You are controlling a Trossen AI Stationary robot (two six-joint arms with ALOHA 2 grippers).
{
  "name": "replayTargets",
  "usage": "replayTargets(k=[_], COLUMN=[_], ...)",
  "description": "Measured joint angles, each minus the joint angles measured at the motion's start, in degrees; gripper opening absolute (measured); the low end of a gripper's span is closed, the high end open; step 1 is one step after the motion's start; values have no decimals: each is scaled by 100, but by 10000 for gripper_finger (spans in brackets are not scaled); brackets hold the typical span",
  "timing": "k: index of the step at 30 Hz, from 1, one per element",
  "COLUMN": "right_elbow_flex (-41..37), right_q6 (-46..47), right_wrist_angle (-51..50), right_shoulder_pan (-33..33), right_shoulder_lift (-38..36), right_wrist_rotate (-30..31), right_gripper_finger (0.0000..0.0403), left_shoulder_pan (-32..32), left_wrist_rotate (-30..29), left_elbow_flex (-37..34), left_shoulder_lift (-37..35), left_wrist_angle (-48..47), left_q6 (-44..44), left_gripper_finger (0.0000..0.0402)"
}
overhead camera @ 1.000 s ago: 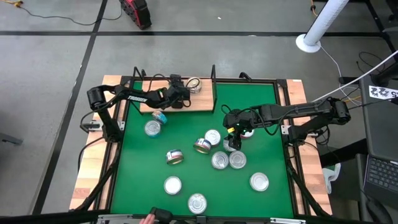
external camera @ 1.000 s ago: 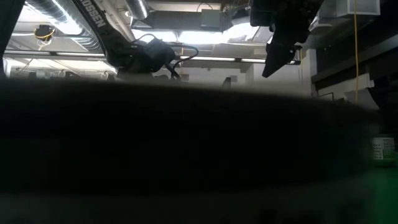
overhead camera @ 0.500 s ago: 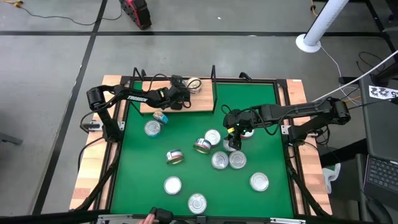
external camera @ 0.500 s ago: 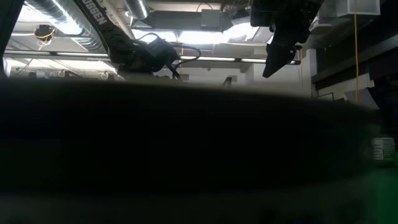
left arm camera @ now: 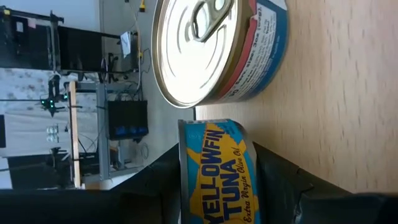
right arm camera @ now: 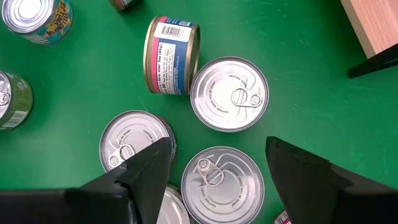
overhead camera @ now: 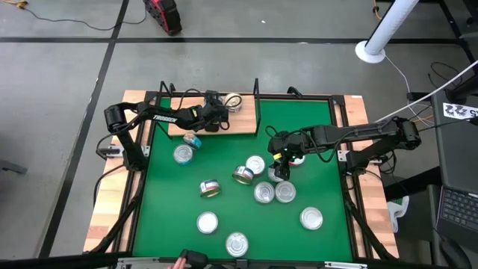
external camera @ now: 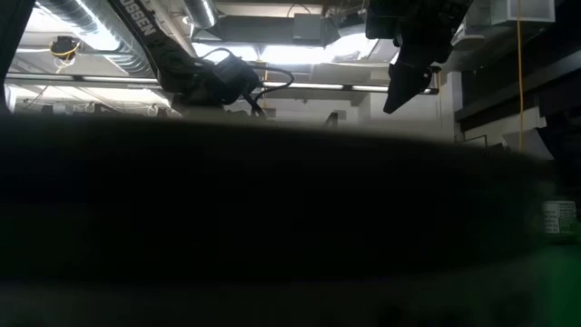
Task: Stack canned seafood by type on shelf
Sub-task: Put the yellow blue tuna can on the shelf
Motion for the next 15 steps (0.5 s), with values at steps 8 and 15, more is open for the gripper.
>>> replayTargets(k=[8,15], right_elbow_flex=[0,0], right_q6=[0,0], right_wrist_angle=[0,0], right_shoulder_pan=[1,2], right_shoulder_lift=[0,0], right_wrist_rotate=[0,0], right_gripper_finger=[262,262], left_shoulder_pan=[5,5], left_wrist_rotate=[-12,-10], left_elbow_flex=[0,0], left_shoulder_lift=[-3,-4], left_wrist_angle=[-38,-31], left_q6=[-312,-389], left_gripper_finger=[157,157])
